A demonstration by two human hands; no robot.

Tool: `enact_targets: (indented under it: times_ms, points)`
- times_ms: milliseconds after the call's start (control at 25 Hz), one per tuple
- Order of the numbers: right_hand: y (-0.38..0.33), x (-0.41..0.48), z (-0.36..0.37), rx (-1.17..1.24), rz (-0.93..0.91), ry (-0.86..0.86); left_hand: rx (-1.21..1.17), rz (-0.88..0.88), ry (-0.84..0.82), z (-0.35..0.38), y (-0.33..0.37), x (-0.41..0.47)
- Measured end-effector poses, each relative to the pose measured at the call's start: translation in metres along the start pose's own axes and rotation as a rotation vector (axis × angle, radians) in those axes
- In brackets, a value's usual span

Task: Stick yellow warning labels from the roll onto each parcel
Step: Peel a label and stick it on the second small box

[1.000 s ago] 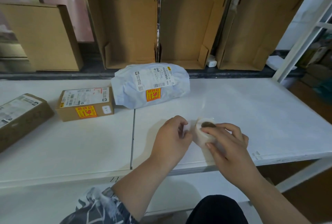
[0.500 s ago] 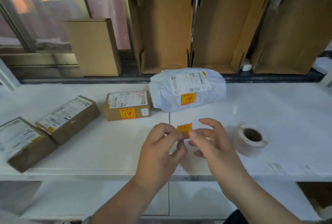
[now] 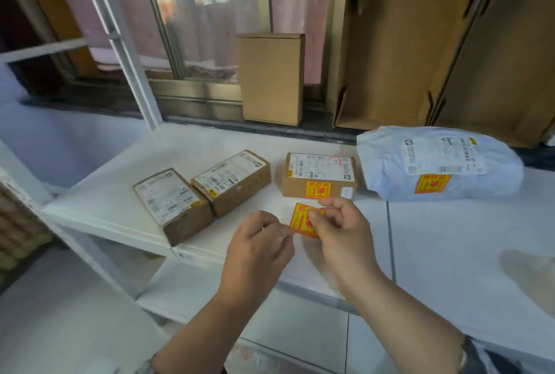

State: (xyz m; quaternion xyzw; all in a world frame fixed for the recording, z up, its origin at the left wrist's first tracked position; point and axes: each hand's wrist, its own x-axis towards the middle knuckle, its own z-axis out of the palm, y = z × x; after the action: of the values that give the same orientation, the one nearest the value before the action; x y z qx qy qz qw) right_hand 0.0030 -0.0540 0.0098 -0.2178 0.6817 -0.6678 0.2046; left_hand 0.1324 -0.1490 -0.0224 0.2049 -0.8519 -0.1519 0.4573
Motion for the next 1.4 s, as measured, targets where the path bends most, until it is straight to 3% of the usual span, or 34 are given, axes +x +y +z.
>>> enact_targets:
  times_ms: [120, 200, 360, 480, 1120, 1200, 1400]
  points:
    - [0.002, 0.015, 0.028, -0.14, -0.084, -0.102, 0.343, -0.268, 0.074, -0.023, -0.025, 0.023]
    - [0.001, 0.021, 0.043, -0.182, -0.138, -0.16, 0.503, -0.363, -0.104, -0.035, -0.034, 0.047]
    - [0.003, 0.024, 0.056, -0.213, -0.197, -0.218, 0.718, -0.368, -0.405, -0.047, -0.053, 0.093]
    - [0.005, 0.023, 0.053, -0.204, -0.217, -0.245, 0.687, -0.372, -0.492, -0.053, -0.063, 0.101]
    - [0.003, -0.009, 0.031, -0.14, -0.279, -0.276, 0.213, -0.11, -0.525, -0.062, -0.037, 0.06]
    - [0.004, -0.01, 0.029, -0.16, -0.298, -0.266, 0.141, -0.129, -0.493, -0.059, -0.037, 0.053]
    - [0.006, -0.008, 0.03, -0.243, -0.318, -0.268, 0.232, -0.147, -0.256, -0.047, -0.036, 0.021]
